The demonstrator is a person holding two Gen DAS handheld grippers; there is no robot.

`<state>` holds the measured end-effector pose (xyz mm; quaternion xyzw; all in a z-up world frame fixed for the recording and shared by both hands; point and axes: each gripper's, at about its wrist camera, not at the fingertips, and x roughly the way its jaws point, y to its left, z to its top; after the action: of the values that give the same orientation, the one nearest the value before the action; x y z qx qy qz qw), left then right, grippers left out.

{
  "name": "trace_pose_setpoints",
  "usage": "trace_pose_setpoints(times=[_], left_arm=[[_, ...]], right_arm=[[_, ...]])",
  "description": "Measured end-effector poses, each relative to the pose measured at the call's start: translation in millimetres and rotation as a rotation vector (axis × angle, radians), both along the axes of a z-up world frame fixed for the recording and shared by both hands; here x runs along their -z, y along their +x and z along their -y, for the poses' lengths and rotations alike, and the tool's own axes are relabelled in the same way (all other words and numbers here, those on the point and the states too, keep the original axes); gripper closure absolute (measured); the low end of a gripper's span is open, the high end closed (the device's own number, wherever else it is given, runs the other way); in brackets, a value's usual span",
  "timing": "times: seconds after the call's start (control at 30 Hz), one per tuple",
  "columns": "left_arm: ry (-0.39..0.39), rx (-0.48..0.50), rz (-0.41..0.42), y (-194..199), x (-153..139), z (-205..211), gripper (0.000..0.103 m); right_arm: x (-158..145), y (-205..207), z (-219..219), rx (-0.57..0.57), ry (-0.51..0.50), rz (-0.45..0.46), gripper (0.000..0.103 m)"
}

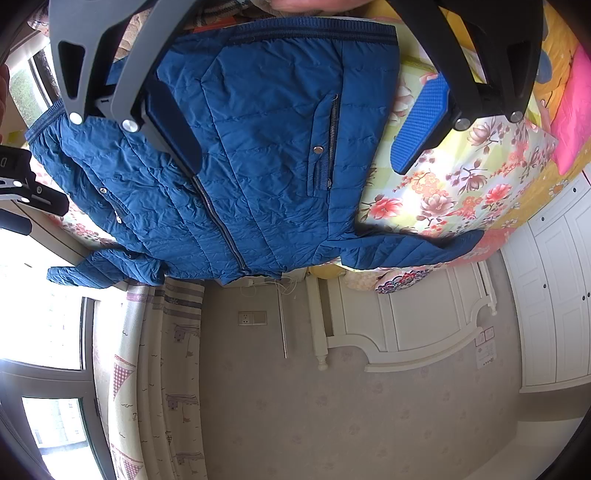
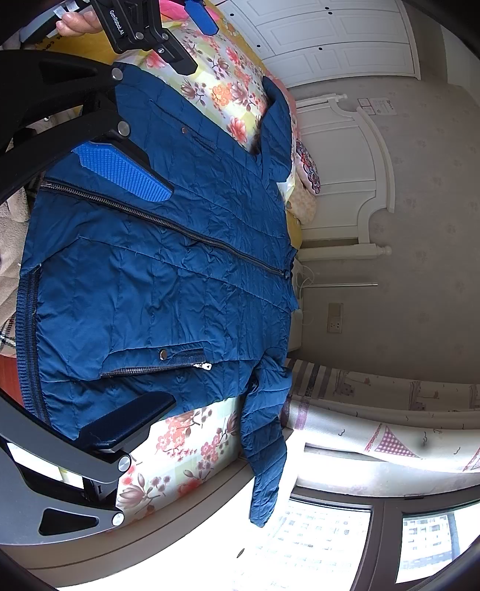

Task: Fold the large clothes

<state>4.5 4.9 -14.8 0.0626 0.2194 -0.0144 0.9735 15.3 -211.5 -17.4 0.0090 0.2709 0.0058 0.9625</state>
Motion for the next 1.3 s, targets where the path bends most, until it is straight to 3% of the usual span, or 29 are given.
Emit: trace_pose_setpoints(times=[1.3], left_arm=[[-0.002, -0.004, -0.003, 2.7, -1.2, -1.8, 0.002]], right_arm=[[4.7, 1.9, -0.6, -0.007, 0.009, -0.015, 0.004]])
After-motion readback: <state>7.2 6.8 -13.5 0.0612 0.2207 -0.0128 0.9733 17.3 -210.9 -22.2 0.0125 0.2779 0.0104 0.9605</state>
